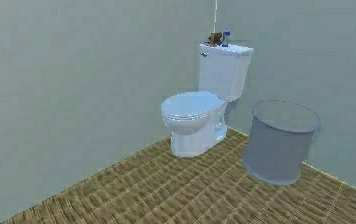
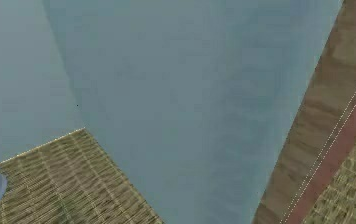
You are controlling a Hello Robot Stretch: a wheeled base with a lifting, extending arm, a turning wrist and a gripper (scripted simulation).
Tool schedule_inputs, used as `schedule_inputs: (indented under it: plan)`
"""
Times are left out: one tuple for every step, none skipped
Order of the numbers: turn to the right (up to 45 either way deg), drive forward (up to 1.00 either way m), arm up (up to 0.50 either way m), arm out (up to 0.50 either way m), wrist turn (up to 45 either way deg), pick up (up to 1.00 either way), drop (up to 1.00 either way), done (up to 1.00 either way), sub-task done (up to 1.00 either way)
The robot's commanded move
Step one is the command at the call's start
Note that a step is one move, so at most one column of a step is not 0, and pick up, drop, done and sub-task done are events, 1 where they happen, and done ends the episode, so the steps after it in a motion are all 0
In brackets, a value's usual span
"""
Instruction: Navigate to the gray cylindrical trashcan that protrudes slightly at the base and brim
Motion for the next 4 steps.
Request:
schedule_inputs:
  plan:
    - [-42.0,0.00,0.00,0.00,0.0,0.00,0.00,0.00,0.00]
    - [0.0,0.05,0.00,0.00,0.0,0.00,0.00,0.00,0.00]
    - [45.0,0.00,0.00,0.00,0.0,0.00,0.00,0.00,0.00]
    - [42.0,0.00,0.00,0.00,0.0,0.00,0.00,0.00,0.00]
